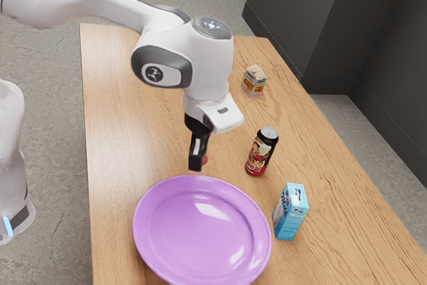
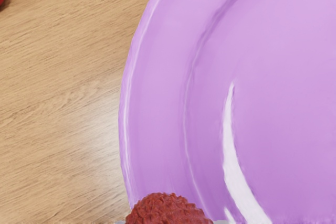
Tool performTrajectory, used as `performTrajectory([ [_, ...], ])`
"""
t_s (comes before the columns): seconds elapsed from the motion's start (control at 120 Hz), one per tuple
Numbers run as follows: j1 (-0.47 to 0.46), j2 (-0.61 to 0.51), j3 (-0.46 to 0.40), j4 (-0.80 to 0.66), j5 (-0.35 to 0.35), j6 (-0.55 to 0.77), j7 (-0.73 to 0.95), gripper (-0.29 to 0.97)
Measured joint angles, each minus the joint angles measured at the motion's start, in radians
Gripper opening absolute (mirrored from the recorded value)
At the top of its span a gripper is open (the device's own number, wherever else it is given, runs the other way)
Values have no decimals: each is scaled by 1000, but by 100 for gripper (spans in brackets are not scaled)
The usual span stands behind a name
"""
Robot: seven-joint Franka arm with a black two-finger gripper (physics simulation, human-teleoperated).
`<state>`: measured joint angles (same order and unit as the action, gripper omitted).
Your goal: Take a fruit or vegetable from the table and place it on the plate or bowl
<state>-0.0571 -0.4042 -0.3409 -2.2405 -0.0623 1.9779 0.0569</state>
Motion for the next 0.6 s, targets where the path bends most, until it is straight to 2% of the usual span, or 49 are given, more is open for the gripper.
performTrajectory([
  [0.292, -1, -18, -34, 3, -15, -20, 5, 13],
  [0.433, -2, -28, -37, 3, -22, -24, 11, 46],
  [0.6, -3, -47, -44, 4, -20, -26, 19, 61],
])
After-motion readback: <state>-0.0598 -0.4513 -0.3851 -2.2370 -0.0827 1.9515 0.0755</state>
